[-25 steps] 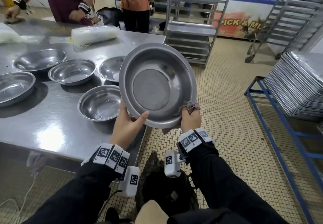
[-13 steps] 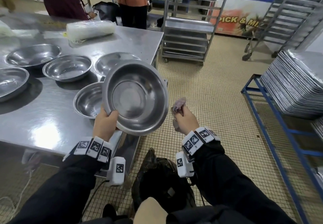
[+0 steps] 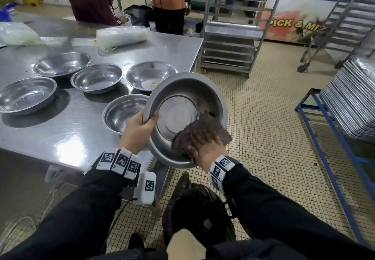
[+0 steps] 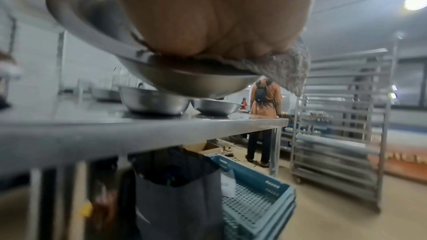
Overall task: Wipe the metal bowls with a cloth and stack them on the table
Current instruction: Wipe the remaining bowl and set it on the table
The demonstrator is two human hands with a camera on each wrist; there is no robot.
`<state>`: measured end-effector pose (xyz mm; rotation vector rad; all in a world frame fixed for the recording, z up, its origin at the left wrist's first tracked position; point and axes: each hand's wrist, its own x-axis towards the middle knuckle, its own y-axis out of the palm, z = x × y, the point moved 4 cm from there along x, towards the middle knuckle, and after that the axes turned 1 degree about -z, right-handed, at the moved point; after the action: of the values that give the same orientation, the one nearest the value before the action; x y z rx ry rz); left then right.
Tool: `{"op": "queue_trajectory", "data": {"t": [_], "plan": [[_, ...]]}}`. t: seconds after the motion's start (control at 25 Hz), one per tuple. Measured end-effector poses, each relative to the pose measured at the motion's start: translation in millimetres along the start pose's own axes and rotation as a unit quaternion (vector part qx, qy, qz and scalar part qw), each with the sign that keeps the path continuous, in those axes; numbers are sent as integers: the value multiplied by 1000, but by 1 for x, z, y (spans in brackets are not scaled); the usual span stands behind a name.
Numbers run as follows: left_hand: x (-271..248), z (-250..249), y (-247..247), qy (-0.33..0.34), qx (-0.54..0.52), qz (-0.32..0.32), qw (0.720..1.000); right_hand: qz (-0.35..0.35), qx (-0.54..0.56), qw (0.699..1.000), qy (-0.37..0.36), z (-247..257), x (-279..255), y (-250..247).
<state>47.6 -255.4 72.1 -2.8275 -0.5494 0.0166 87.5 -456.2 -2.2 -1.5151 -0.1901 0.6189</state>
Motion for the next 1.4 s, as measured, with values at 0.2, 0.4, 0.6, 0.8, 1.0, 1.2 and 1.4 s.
{"op": "queue_trajectory", "data": {"t": [0.2, 0.4, 0.6, 0.8, 1.0, 1.2, 1.4], "plan": [[-1, -2, 0, 8, -1, -46, 999, -5, 74, 997, -27, 21, -7, -4], [-4, -6, -1, 6, 9, -56, 998, -4, 45, 999, -6, 23, -7, -4], [-12, 8, -4, -67, -48, -28, 996, -108, -19, 990, 89, -42, 14, -29], [-9, 6, -15, -108, -107, -13, 988, -268, 155, 950, 50, -55, 10, -85], [-17, 7, -23, -131, -154, -19, 979, -319, 376, 865, 93, -59, -5, -102], [-17, 8, -7, -135, -193, -79, 969, -320, 503, 782, 183, -55, -20, -86], [-23, 4, -3, -107, -143, -65, 982, -340, 553, 729, 216, -51, -33, -73]]}}
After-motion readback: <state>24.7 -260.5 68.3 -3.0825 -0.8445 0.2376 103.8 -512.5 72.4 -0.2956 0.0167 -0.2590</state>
